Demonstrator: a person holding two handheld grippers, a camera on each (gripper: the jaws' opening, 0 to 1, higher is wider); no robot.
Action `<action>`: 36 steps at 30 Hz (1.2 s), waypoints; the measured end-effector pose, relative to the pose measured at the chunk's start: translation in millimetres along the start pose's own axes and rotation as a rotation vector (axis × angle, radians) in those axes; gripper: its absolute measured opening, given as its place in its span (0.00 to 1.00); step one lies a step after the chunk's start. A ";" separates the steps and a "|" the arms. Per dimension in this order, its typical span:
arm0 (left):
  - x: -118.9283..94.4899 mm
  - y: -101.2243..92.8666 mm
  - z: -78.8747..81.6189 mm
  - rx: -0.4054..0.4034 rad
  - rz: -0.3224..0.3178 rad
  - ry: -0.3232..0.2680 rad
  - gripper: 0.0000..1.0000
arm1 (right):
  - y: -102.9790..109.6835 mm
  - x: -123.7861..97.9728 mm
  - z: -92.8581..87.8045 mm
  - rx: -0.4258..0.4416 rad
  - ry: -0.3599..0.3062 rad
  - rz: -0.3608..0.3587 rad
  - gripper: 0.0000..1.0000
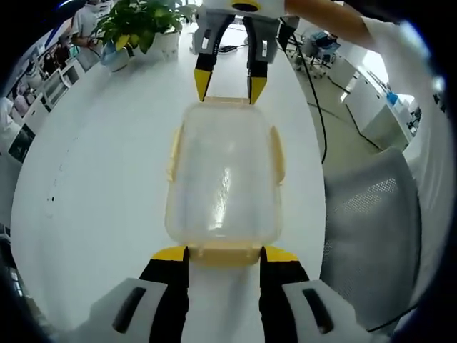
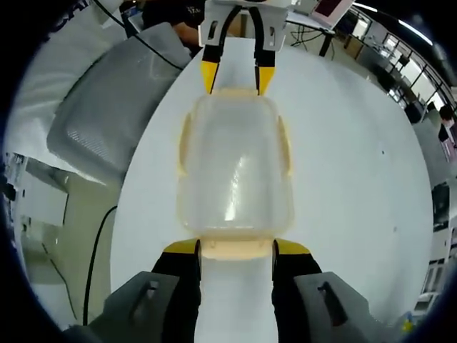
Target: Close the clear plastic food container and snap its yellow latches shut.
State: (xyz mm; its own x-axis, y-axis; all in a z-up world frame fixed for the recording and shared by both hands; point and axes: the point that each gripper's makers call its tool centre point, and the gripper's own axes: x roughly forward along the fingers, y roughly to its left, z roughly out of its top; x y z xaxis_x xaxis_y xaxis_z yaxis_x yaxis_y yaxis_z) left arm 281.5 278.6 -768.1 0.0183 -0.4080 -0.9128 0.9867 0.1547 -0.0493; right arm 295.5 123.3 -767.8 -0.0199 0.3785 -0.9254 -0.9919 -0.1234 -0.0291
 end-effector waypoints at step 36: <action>6.8 0.5 -9.0 0.010 -0.010 0.046 0.33 | -6.3 13.5 -4.5 -0.051 0.052 -0.001 0.35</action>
State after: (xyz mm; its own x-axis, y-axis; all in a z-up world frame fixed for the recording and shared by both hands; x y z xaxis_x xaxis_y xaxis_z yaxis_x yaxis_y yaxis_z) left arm 280.7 284.0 -777.9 0.0010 -0.3675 -0.9300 0.9884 0.1416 -0.0549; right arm 302.1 125.0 -781.8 -0.0116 0.3309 -0.9436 -0.9842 -0.1706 -0.0477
